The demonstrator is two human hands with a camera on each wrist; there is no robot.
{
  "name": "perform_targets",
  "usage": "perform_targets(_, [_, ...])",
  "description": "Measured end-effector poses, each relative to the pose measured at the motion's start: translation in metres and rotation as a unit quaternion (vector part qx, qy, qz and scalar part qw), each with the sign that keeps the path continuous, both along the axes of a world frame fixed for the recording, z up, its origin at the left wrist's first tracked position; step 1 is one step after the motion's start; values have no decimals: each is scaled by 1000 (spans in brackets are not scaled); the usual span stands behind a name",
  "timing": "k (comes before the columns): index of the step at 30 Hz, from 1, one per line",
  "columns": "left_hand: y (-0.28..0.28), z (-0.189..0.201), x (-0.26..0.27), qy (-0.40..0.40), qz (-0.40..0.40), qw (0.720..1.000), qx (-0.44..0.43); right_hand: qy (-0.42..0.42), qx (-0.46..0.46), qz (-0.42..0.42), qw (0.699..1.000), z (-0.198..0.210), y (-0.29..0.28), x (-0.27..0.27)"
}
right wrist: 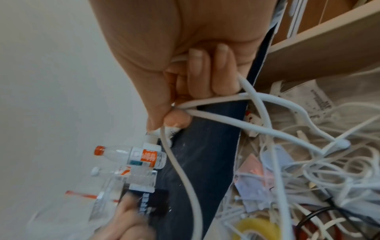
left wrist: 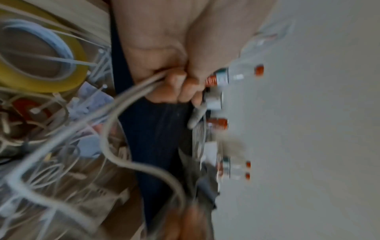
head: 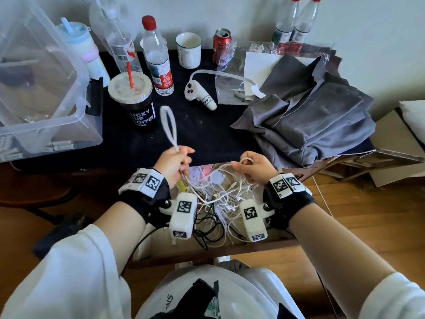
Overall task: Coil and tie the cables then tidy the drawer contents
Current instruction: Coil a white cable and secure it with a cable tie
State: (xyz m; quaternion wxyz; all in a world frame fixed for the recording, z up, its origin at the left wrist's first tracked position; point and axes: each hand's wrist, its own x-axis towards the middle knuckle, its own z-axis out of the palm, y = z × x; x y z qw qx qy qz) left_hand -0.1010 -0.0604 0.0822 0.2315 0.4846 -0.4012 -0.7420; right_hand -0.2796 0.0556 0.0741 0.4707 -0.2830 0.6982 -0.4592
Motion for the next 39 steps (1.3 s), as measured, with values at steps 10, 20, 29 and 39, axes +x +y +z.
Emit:
perform_targets(10, [15,-3,-13,-61,-191,977,-78,-9,-42,18,999,12,-14,21])
perform_targets(20, [-20,-14,17,22,140,986,91,-8,35,-30,999,-14,18,-11])
perform_targets(29, [29,-8,-18,-8,-118,991,63,-1,10,79,997,4,-13,30])
perform_targets(39, [-9,-46,31,-67,86,987,116,21,34,-135,990,-14,12,-8])
